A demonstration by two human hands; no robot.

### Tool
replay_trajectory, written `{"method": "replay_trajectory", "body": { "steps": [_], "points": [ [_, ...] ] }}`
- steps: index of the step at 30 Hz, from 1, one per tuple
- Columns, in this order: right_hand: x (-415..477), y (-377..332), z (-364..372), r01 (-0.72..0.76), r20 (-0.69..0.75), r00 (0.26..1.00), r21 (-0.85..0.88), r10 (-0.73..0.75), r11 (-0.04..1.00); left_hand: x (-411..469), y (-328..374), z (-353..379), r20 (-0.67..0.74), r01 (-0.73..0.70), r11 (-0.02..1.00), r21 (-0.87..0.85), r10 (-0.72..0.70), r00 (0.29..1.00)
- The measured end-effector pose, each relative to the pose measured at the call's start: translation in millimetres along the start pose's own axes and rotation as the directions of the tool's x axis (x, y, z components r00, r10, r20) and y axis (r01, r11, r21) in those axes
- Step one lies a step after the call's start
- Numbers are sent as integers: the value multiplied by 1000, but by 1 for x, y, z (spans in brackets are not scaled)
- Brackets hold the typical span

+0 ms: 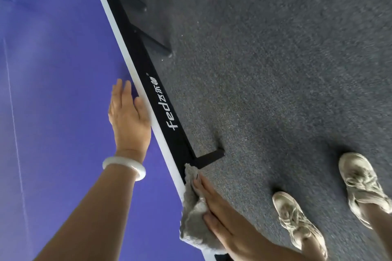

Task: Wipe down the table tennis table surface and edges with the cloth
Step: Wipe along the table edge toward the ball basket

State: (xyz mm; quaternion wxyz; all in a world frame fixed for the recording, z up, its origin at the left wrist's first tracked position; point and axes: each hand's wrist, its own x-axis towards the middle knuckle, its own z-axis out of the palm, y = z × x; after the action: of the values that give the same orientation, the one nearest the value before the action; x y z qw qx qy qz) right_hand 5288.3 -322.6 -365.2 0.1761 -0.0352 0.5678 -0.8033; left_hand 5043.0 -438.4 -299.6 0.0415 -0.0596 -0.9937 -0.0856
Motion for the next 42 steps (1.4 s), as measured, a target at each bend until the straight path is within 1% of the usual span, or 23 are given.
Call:
{"method": "replay_trajectory", "body": {
  "steps": [3,5,6,8,10,13,15,16,17,19,20,22,24,26,30,33,38,40,42],
  "points": [
    [57,-4,-12,40,-38,999,35,-39,999,15,-6,13,-20,70,992,-106,-73,997],
    [103,-12,-21,47,-75,996,83,-41,995,16,-10,16,-29,86,978,-189,-93,995],
    [121,-17,-24,45,-89,995,115,-35,992,15,-13,16,-29,90,975,-203,-98,995],
    [133,-18,-25,55,-112,993,187,-34,981,16,-17,16,-21,86,974,-210,-92,996],
    [113,-9,-20,67,-107,993,217,-44,974,17,-16,16,-19,70,975,-213,-76,997],
    [75,12,-1,93,-93,992,97,-84,991,16,-15,16,-21,63,980,-186,-69,997],
    [73,19,3,-24,-67,997,70,29,997,18,-15,16,-28,60,985,-162,-65,997],
    [80,16,-2,-42,-38,998,51,44,998,18,-14,16,-32,58,986,-154,-64,997],
    [92,9,-9,-7,-24,1000,42,8,999,19,-13,17,-33,58,987,-147,-63,997],
    [131,-11,-26,104,-35,994,100,-101,990,20,-10,17,-28,61,989,-135,-65,997],
    [154,-21,-35,123,-48,992,140,-117,982,21,-9,16,-26,62,989,-131,-66,998],
    [203,-40,-48,92,-96,993,211,-73,973,20,-8,16,-18,66,990,-125,-68,997],
    [229,-50,-50,40,-133,991,258,-6,965,20,-9,16,-21,84,989,-121,-88,996],
    [217,-44,-42,33,-151,988,270,9,962,20,-9,15,-24,93,987,-130,-97,995],
    [150,-13,-18,59,-159,987,282,-14,958,20,-7,16,-34,77,988,-134,-82,996],
    [161,-12,-21,14,-167,986,231,26,973,21,-7,15,-34,85,989,-120,-90,995],
    [255,-50,-45,-77,-306,943,179,130,981,21,-6,13,-27,85,990,-110,-88,996],
    [252,-55,-38,-92,-348,930,87,117,992,21,-7,14,-23,98,989,-107,-101,995],
    [216,-52,-23,-91,-351,934,-56,66,994,21,-7,14,-13,115,988,-101,-117,993]
  ]
}}
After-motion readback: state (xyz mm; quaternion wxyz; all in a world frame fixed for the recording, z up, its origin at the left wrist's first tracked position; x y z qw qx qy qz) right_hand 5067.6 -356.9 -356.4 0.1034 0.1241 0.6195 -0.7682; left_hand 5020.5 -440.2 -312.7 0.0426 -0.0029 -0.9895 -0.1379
